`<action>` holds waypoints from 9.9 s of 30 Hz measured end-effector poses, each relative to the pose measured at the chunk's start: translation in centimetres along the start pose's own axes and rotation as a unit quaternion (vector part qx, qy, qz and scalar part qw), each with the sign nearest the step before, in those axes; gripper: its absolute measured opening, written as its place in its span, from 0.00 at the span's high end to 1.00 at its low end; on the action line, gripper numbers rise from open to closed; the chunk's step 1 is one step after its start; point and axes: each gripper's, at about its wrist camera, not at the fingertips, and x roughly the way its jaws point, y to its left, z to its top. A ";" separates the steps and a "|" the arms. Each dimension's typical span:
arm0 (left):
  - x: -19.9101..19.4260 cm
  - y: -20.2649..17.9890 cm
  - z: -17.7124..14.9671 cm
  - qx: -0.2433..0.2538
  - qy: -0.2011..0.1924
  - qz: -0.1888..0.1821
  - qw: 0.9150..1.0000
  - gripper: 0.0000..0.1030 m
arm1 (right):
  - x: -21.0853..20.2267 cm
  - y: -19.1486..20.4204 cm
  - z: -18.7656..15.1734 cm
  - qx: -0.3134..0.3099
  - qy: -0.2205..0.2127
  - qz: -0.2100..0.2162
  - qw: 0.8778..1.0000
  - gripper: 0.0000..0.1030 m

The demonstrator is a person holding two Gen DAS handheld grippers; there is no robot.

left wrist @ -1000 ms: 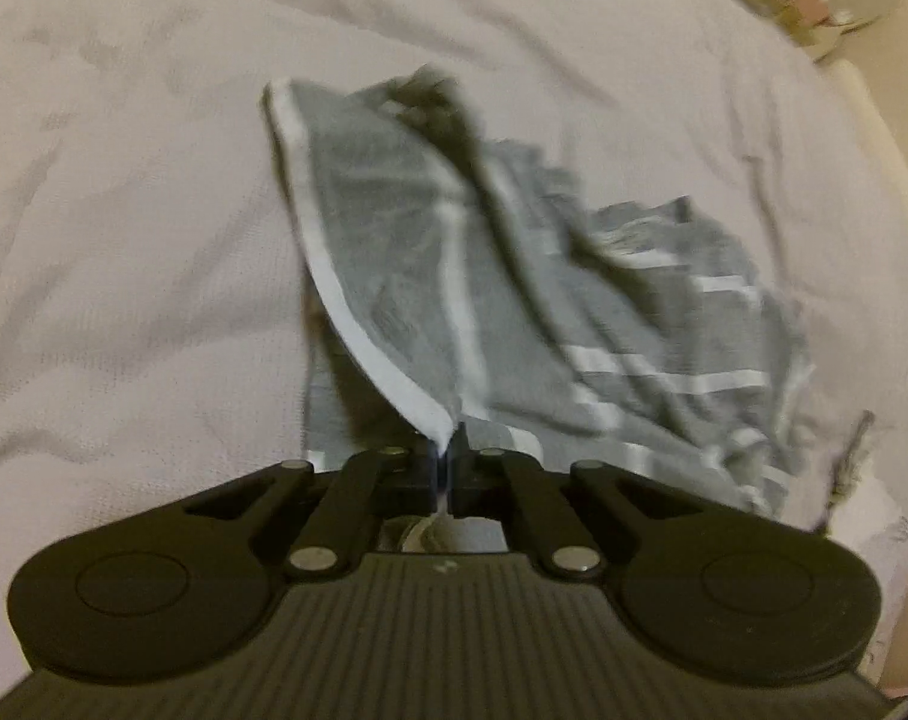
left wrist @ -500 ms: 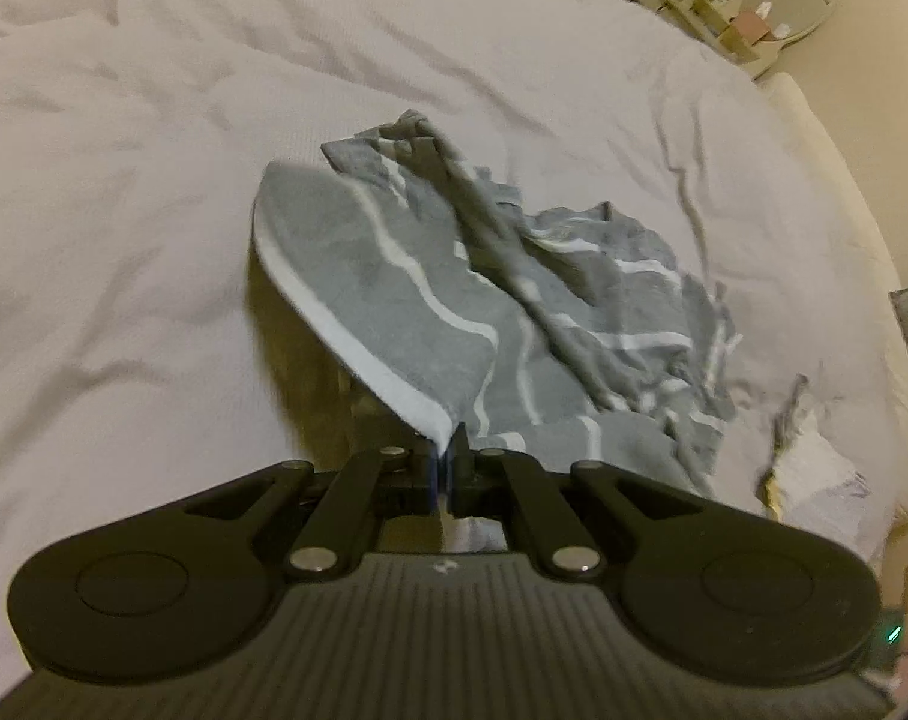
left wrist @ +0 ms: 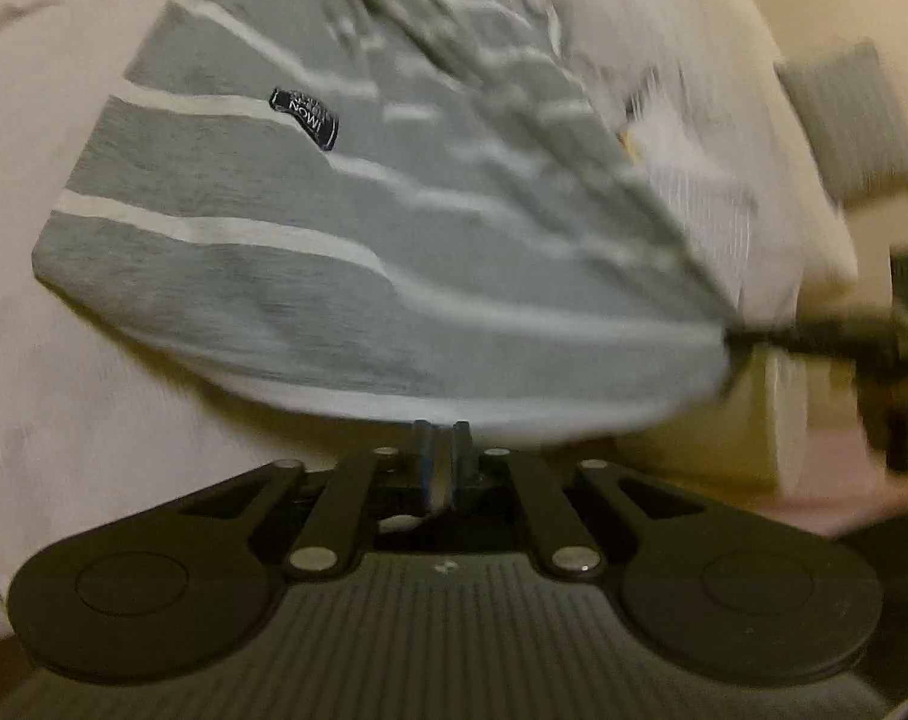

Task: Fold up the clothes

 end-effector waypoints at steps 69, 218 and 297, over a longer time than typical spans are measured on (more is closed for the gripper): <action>13.3 6.3 29.8 0.260 -0.012 0.424 0.868 0.95 | 9.2 -7.4 29.0 -0.096 -0.138 0.029 0.985 0.49; 25.3 -14.8 39.6 0.477 -0.017 -0.013 0.879 0.70 | 11.4 -10.5 19.3 0.204 -0.288 0.091 0.931 0.91; 23.0 -10.9 37.6 0.448 -0.048 0.021 0.892 0.58 | 17.6 -15.6 13.7 0.492 -0.224 0.221 0.812 0.84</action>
